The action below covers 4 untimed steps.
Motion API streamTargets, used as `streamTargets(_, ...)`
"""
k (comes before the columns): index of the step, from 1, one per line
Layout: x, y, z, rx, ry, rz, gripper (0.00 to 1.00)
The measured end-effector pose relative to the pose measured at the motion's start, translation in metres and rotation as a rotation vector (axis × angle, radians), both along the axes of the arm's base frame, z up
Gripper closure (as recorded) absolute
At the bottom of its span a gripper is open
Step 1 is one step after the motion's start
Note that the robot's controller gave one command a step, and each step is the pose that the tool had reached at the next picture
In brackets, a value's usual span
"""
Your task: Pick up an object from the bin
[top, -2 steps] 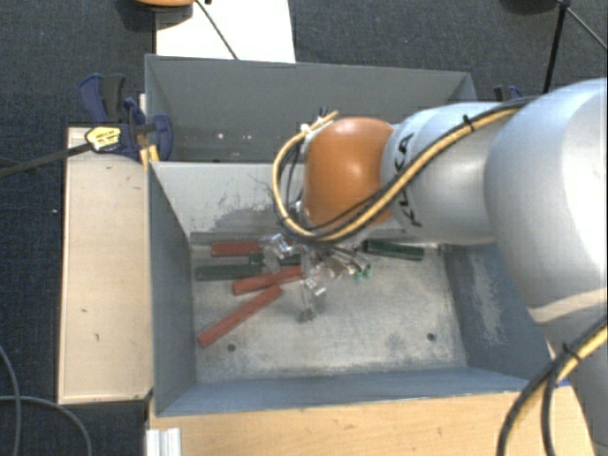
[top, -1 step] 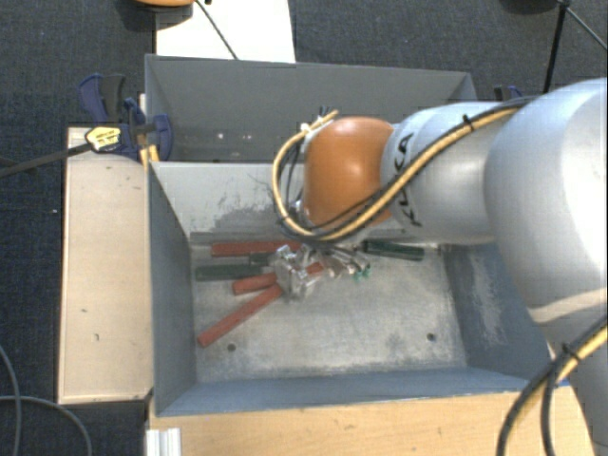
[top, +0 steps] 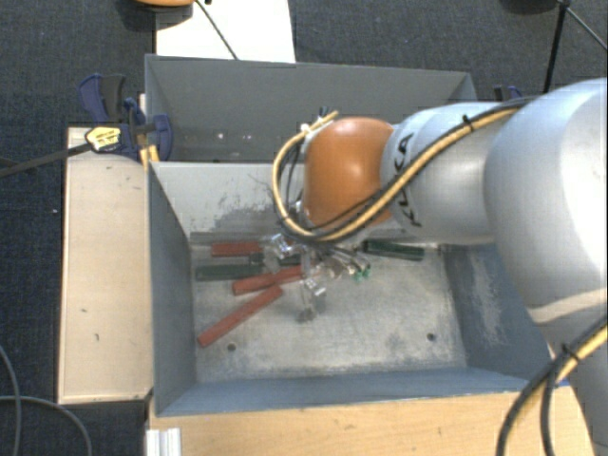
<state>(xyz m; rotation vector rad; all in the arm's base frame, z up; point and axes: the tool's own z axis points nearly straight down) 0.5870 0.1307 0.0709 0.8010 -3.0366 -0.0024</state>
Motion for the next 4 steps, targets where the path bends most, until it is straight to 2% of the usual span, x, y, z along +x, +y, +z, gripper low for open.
streamTargets(1,0.0,0.0,0.001,0.0,-0.001,-0.001,1.0)
streamTargets(2,0.0,0.0,0.001,0.001,-0.001,-0.001,1.0)
streamTargets(3,-0.003,0.01,0.014,0.002,-0.006,-0.17,0.0)
streamTargets(4,-0.003,0.009,0.014,0.001,-0.006,-0.17,0.0)
